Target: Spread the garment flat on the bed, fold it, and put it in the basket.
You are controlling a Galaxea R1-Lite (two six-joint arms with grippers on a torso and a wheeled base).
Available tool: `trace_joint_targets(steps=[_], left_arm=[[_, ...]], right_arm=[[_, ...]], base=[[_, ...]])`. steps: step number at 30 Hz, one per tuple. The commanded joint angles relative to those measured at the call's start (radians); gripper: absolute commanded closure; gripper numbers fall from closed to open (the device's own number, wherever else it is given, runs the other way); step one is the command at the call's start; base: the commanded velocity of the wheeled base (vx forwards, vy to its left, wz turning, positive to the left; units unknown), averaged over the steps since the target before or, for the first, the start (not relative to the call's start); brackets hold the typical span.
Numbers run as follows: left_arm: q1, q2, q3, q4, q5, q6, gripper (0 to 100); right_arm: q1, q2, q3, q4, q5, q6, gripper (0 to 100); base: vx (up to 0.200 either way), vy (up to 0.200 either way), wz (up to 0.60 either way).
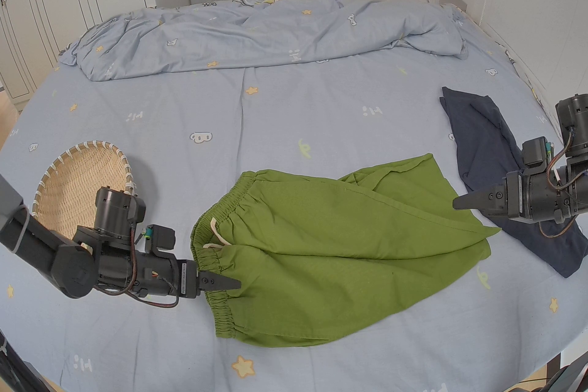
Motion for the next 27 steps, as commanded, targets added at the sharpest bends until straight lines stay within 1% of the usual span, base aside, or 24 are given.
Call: trace_joint_targets(steps=[1, 3, 4, 7, 11, 15, 19, 27], left_arm=[[-0.026, 0.077, -0.049, -0.004, 0.005, -0.015, 0], [-0.032, 0.075, -0.052, -0.004, 0.003, -0.020, 0], [-0.052, 0.074, -0.061, -0.004, 0.003, -0.035, 0], [-0.075, 0.068, -0.063, -0.004, 0.003, -0.049, 0], [-0.104, 0.038, -0.040, -0.004, 0.003, -0.055, 0], [-0.115, -0.021, 0.011, -0.004, -0.001, -0.057, 0], [-0.126, -0.044, 0.037, -0.004, -0.003, -0.057, 0], [-0.152, -0.035, 0.091, -0.004, -0.006, -0.057, 0]], right_arm=[[-0.008, -0.026, 0.011, 0.000, 0.002, -0.003, 0], [-0.010, -0.026, 0.011, 0.000, 0.002, -0.003, 0], [-0.010, -0.026, 0.015, 0.000, 0.002, -0.003, 0], [-0.010, -0.024, 0.015, 0.000, 0.002, -0.003, 0], [-0.010, -0.026, 0.015, 0.000, 0.002, -0.003, 0], [-0.014, -0.024, 0.015, 0.000, 0.002, -0.003, 0], [-0.019, -0.024, 0.015, 0.000, 0.002, -0.003, 0], [-0.022, -0.024, 0.015, 0.000, 0.002, -0.003, 0]], base=[[0.000, 0.000, 0.00], [0.000, 0.000, 0.00], [0.000, 0.000, 0.00], [0.000, 0.000, 0.00], [0.000, 0.000, 0.00], [0.000, 0.000, 0.00], [0.000, 0.000, 0.00], [0.000, 0.000, 0.00]])
